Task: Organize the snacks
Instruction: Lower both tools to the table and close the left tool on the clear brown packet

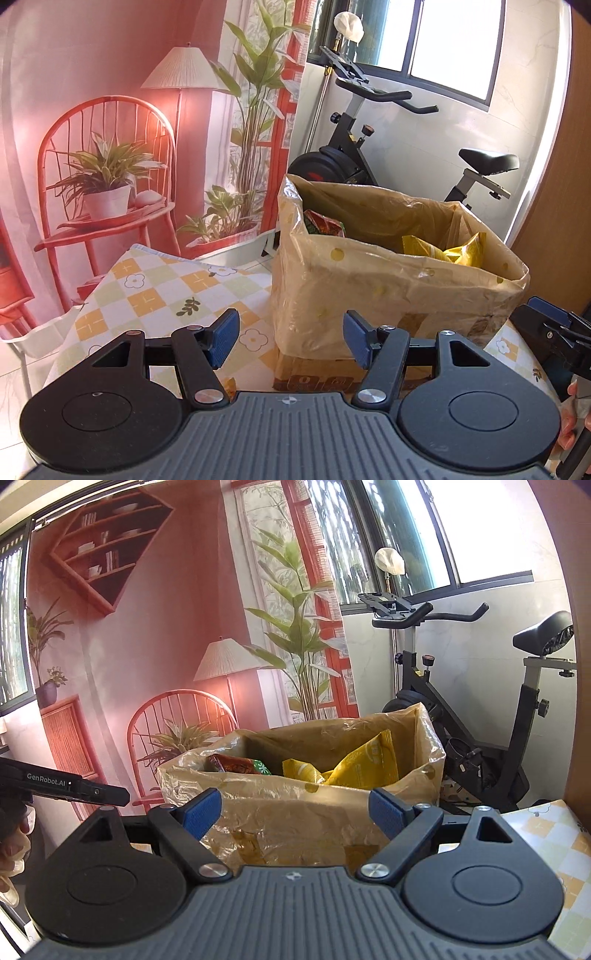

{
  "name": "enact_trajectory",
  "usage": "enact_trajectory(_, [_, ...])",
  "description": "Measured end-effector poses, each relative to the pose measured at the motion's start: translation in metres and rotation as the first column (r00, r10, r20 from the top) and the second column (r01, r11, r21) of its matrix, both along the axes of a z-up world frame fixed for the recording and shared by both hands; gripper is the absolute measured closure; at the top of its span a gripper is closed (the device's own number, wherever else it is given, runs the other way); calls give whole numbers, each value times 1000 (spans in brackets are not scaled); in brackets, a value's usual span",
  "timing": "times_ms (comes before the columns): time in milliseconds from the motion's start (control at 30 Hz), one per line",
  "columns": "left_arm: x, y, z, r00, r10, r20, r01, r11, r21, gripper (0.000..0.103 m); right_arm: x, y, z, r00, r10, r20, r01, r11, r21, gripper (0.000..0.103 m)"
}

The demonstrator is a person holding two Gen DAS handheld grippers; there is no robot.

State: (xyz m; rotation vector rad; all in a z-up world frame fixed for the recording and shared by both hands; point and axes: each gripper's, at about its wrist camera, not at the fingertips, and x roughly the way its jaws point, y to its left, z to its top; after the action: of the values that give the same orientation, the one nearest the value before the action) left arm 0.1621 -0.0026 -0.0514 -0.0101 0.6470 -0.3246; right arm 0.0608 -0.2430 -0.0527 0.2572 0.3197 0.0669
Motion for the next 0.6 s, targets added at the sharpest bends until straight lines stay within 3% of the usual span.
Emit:
enact_trajectory(300, [0, -16, -57, 993, -72, -92, 77, 995, 58, 41, -17, 14, -52, 990, -25, -140, 30, 999, 35, 28])
enact_trajectory(500, [10, -38, -95, 983, -111, -146, 121, 991, 64, 42, -17, 8, -77, 975, -67, -211, 72, 997, 17, 36])
enact_trajectory(600, [16, -49, -114, 978, -125, -164, 141, 986, 88, 42, -17, 1, -86, 970, -79, -232, 94, 994, 55, 39])
